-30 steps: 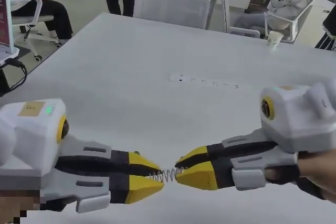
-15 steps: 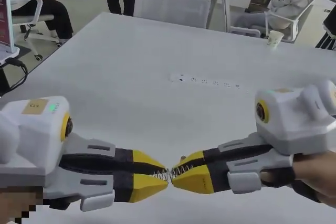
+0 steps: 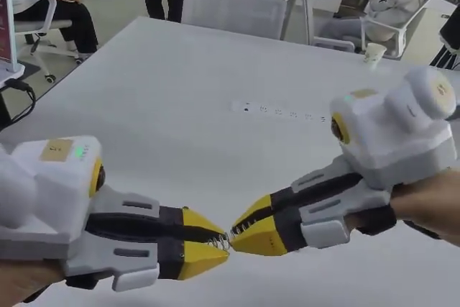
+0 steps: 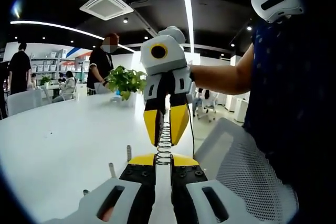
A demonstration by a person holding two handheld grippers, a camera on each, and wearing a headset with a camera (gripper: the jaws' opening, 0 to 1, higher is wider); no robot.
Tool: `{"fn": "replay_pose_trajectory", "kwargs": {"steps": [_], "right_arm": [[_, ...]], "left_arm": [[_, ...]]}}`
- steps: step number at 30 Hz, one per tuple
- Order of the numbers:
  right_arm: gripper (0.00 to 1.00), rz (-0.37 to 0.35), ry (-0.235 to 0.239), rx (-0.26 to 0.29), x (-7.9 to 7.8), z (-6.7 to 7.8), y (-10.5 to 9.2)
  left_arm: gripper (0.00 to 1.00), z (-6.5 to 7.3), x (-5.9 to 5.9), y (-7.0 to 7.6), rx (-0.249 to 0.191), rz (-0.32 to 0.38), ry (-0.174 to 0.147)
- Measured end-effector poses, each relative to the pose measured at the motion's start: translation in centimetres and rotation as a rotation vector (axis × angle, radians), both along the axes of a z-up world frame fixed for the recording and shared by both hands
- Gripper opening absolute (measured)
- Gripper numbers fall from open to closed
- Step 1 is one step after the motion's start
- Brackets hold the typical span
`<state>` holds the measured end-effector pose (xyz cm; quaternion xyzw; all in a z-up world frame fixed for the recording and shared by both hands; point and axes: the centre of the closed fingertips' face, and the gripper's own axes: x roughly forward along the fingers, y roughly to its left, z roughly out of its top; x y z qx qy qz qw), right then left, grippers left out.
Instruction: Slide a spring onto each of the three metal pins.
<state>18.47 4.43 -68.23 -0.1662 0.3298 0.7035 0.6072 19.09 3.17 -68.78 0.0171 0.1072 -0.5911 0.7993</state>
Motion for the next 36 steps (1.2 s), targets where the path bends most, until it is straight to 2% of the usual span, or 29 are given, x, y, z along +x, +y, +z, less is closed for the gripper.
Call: {"fn": "replay_pose_trajectory", "kwargs": {"steps": [4, 7, 8, 14, 15, 18, 22, 25, 36], "right_arm": [[0.08, 0.063, -0.084, -0.131, -0.1, 0.0, 0.0], [0.08, 0.105, -0.130, -0.188, -0.1, 0.1, 0.0], [0.08, 0.110, -0.141, -0.223, 0.0, 0.2, 0.0], [0.08, 0.166, -0.194, -0.312, 0.1, 0.1, 0.3], [0.08, 0.185, -0.220, -0.344, 0.2, 0.0, 0.1], [0.08, 0.209, -0.253, -0.396, 0.3, -0.2, 0.1], [0.08, 0.246, -0.280, -0.439, 0.0, -0.5, 0.1], [0.08, 0.257, -0.292, -0.452, 0.0, -0.7, 0.1], [0.08, 0.256, -0.300, -0.465, 0.6, -0.7, 0.1]], "left_arm": [[0.02, -0.2, -0.1, -0.2, 0.005, -0.009, 0.001], [0.02, -0.1, 0.0, -0.3, -0.002, -0.006, -0.006], [0.02, -0.1, 0.1, -0.3, -0.004, -0.002, -0.009], [0.02, -0.1, 0.5, -0.4, 0.004, 0.008, -0.028], [0.02, -0.1, 0.6, -0.4, 0.006, 0.009, -0.031], [0.03, -0.3, 0.7, -0.6, 0.021, 0.007, -0.039], [0.03, -0.8, 0.7, -1.1, 0.044, -0.002, -0.048], [0.03, -0.9, 0.7, -1.1, 0.050, -0.007, -0.048], [0.04, -0.9, 1.1, -1.1, 0.048, 0.012, -0.046]]}}
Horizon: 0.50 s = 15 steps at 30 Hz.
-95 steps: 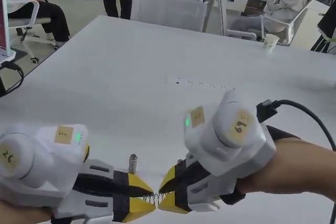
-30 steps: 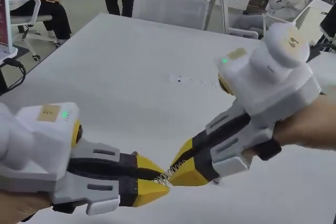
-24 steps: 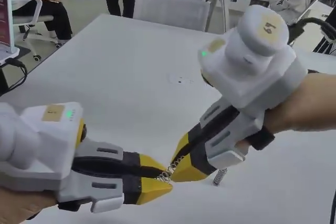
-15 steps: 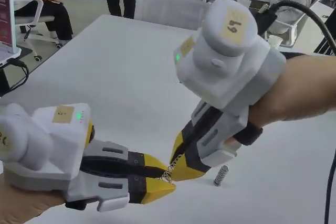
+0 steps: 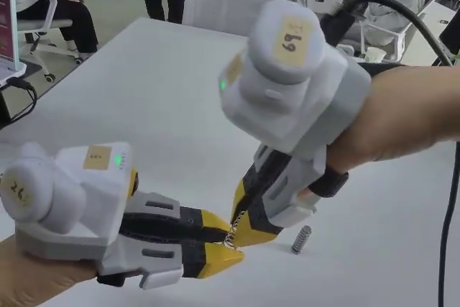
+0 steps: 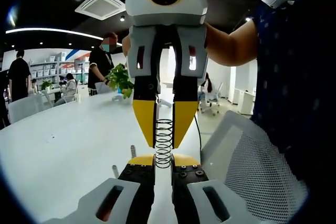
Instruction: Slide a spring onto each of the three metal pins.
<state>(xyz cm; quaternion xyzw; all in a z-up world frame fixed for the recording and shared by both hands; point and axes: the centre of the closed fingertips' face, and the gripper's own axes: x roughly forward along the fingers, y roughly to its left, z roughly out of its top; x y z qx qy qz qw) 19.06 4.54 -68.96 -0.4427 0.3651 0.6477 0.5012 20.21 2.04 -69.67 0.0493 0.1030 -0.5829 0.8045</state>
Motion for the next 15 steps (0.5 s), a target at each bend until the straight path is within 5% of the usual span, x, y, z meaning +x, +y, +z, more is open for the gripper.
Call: {"fn": "replay_pose_trajectory", "kwargs": {"steps": [15], "right_arm": [[0.08, -0.028, -0.035, -0.012, 1.5, -0.4, -0.6]], "left_arm": [[0.22, -0.9, 0.6, 2.0, 0.011, 0.065, 0.017]]}}
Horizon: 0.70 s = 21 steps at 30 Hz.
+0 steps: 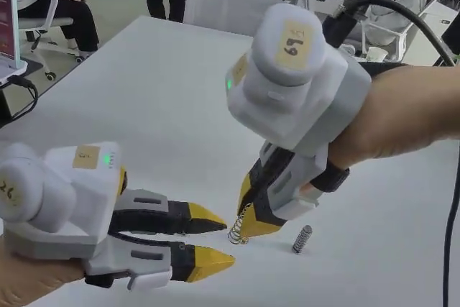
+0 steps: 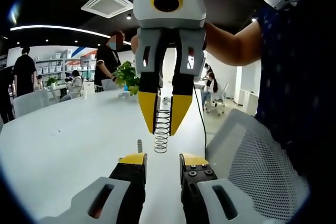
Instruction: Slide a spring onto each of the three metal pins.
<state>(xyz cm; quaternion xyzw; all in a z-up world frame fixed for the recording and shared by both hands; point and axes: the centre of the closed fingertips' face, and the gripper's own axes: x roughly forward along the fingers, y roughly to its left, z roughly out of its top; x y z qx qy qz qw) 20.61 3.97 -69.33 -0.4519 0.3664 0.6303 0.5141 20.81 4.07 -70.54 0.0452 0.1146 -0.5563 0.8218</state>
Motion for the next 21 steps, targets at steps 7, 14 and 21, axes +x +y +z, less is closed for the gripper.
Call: {"fn": "replay_pose_trajectory", "kwargs": {"steps": [7, 14, 21], "right_arm": [[0.08, -0.017, -0.009, -0.003, 0.8, -0.2, -0.3], [0.08, -0.039, -0.019, -0.006, 1.6, -0.4, -0.8], [0.08, -0.067, -0.034, -0.010, 2.6, -0.5, -1.4]], "left_arm": [[0.37, -0.5, 0.4, 2.2, 0.015, 0.072, 0.003], [0.56, -2.7, 1.0, 5.1, 0.088, 0.189, -0.008], [0.67, -4.0, 1.2, 6.8, 0.129, 0.247, -0.011]]}}
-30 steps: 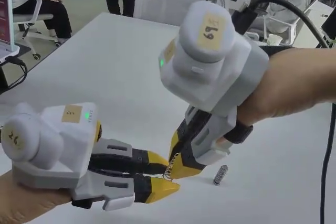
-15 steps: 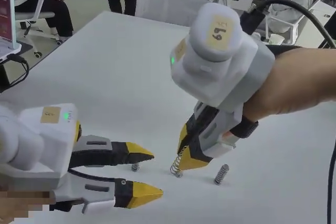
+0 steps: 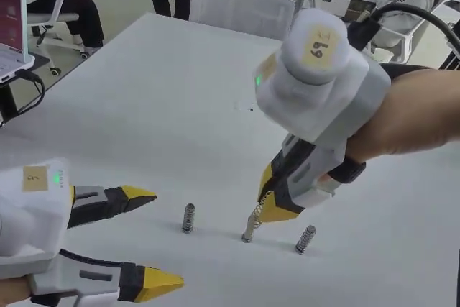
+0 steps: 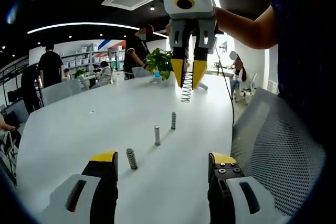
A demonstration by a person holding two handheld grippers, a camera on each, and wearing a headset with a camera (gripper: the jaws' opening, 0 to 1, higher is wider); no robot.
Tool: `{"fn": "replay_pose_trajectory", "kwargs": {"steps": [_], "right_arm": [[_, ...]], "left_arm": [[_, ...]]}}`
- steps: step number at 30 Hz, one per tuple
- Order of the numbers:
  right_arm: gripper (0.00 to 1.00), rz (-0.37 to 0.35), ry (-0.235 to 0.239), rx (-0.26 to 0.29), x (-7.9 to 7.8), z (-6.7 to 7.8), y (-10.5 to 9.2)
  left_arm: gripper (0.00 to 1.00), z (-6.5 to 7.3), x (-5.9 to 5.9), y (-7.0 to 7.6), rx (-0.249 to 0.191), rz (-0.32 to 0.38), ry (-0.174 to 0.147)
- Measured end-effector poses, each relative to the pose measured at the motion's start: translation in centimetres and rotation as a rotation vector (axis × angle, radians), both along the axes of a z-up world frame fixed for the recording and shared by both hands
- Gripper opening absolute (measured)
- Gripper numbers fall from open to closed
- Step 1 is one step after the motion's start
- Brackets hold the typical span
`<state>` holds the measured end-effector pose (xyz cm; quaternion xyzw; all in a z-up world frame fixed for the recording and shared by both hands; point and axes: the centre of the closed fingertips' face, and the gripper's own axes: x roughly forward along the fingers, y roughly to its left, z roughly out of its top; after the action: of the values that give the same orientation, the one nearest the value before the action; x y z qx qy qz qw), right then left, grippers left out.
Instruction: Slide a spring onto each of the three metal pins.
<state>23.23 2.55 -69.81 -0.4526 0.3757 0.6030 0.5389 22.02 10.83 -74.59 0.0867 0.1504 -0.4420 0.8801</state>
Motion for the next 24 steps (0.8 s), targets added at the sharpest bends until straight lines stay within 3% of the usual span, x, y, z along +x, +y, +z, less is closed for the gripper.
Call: {"fn": "replay_pose_trajectory", "kwargs": {"steps": [7, 13, 19, 24], "right_arm": [[0.08, -0.031, -0.022, -0.009, 1.5, -0.1, -0.8], [0.08, -0.068, -0.023, -0.007, 2.7, -0.5, -1.4], [0.08, -0.105, -0.037, -0.018, 4.3, -1.6, -2.0], [0.08, -0.142, -0.020, -0.030, 5.4, -2.7, -2.6]], "left_arm": [[0.73, -1.3, 0.4, 0.9, 0.032, 0.037, 0.003], [0.76, -2.4, 0.7, 1.4, 0.021, 0.064, 0.006], [0.77, -3.8, 1.2, 2.0, -0.001, 0.091, 0.034], [0.77, -4.4, 1.4, 2.4, -0.014, 0.108, 0.053]]}}
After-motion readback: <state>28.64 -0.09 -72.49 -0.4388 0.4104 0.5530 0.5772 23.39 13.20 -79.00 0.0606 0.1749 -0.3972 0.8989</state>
